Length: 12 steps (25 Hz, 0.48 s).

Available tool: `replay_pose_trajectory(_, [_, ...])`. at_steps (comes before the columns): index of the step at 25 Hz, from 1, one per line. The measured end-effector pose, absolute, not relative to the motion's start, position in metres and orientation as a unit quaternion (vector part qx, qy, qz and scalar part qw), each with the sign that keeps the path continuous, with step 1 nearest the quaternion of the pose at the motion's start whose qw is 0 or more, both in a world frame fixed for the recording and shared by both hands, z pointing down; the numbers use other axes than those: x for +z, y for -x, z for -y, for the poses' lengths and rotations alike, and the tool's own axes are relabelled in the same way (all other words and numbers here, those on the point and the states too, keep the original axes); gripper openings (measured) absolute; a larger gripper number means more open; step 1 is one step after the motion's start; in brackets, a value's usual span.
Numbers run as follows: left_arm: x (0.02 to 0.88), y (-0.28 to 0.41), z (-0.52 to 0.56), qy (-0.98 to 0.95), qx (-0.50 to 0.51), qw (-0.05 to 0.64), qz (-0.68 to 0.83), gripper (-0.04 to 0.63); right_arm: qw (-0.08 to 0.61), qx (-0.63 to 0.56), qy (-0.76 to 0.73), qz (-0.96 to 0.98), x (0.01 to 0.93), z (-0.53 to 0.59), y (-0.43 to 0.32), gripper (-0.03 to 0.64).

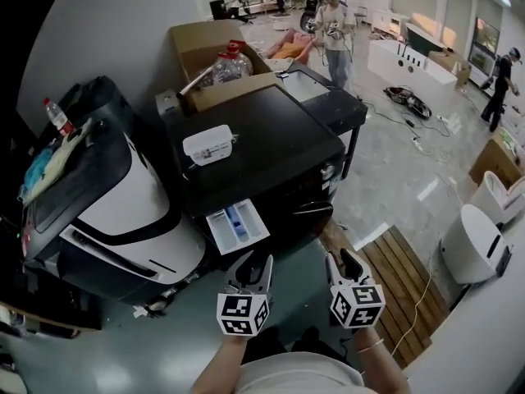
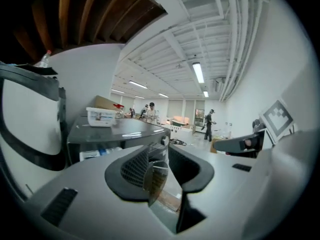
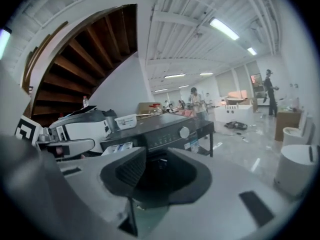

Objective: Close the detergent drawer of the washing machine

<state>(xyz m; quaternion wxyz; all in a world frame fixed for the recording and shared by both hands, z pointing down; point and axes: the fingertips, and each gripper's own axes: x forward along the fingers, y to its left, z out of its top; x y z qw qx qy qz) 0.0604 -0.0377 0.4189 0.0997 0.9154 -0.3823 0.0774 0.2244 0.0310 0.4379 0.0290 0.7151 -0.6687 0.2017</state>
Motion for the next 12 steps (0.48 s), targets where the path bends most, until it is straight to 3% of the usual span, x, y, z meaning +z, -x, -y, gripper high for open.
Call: replay_pose_trajectory(12, [0.434,0.057,0.033,-0.828,0.076,0.129,0.54,0.109,0.07,0.197,-0.59,0.78,0.446,0.031,-0.125,0.117])
